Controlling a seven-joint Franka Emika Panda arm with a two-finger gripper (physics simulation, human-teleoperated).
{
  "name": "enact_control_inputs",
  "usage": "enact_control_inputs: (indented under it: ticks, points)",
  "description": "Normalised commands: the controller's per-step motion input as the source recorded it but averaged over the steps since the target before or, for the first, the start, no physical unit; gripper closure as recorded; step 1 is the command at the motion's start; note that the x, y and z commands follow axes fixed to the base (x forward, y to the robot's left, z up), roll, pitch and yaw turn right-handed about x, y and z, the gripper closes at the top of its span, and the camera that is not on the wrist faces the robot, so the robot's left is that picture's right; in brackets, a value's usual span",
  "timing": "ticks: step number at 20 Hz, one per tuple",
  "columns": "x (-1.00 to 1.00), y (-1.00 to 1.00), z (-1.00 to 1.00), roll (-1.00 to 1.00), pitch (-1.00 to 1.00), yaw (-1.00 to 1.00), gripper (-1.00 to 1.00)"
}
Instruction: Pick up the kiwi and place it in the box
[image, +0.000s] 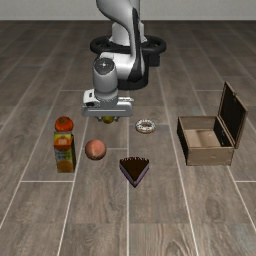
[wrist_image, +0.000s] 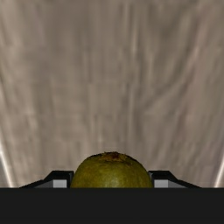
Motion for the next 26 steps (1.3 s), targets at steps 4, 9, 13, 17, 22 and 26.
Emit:
enact_control_inputs:
  ticks: [4,9,13,17,22,26]
  points:
    - [0.00,0.00,0.25,0.00,0.00,0.00,1.00]
    - [0.00,0.00,1.00,0.00,0.00,0.00,1.00]
    - [0.00,0.00,1.00,0.00,0.00,0.00,1.00]
    - [0.00,0.75,0.25,0.00,0.00,0.00,1.00]
    - [0.00,1.00,0.00,0.00,0.00,0.00,1.00]
    - [0.00,1.00,0.00,0.00,0.00,0.00,1.00]
